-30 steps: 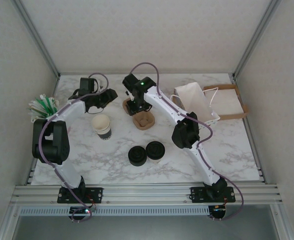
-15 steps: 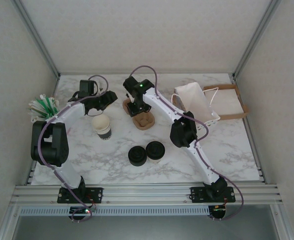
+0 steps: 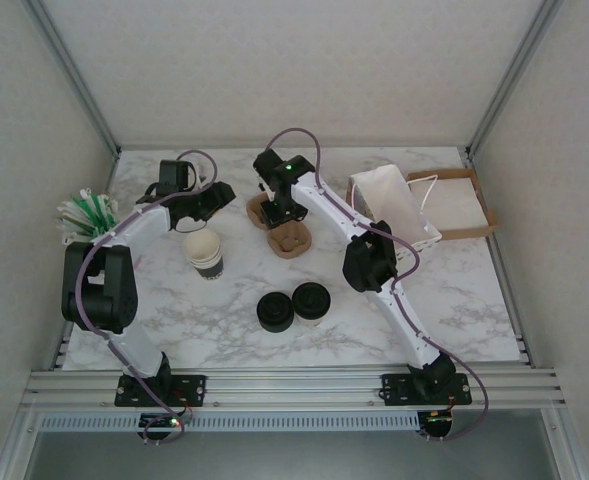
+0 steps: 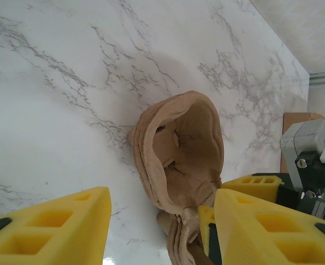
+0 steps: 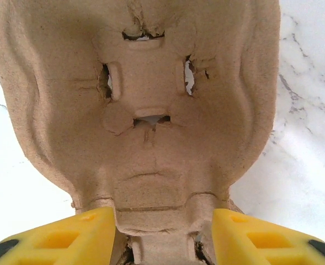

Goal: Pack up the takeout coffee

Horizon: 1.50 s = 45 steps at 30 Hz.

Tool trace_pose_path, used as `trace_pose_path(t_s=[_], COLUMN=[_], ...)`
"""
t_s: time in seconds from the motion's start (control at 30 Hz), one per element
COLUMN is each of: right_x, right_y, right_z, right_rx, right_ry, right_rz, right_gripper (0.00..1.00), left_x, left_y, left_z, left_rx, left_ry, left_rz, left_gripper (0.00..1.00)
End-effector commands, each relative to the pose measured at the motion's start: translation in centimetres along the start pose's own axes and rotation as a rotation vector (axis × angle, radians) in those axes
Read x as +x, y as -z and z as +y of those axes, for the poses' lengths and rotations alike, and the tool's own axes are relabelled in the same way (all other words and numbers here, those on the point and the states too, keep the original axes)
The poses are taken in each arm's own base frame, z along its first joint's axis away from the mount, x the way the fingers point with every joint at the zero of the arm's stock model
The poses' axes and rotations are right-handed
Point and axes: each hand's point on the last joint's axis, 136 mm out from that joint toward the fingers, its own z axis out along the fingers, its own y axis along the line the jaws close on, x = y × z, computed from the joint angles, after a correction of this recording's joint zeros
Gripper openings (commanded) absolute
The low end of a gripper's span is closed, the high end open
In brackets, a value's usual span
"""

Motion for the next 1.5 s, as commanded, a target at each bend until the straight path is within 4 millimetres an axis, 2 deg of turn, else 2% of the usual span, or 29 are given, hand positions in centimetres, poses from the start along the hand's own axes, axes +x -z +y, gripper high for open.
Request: trace_pose_path(t_s=[0.0, 0.6, 0.83, 1.03, 1.47], right_x=[-0.9, -0.8, -0.8, -1.0, -1.6], right_y=[0.4, -1.7, -1.5, -0.6, 3.2], right_z=[-0.2, 0.6, 0.7, 0.8, 0.9], right_rx=[0.011, -0.038, -0.042, -0.047, -0.065], right_ry=[0.017, 0.006, 0.006, 0.003, -0.026], right_rz=[-0.033, -0.010, -0.010, -0.026, -0.076], right_gripper=[0.49, 0.48, 0.41, 0.30, 0.28], left_x=[-0.4, -0.2, 0.1, 0.4, 0.8], left_y=[1.2, 0.8, 0.7, 0.7, 0.2], left_z=[-0.6, -0.4, -0.2, 0.1, 0.2], left_rx=[0.015, 0.017, 0.013, 0.013, 0.031], left_ry=[-0.034, -0.033, -0.034, -0.031, -0.029], left_rz=[-0.027, -0.014, -0.009, -0.003, 0.010], left_gripper=[0.52, 0.52, 0.52, 0.51, 0.46])
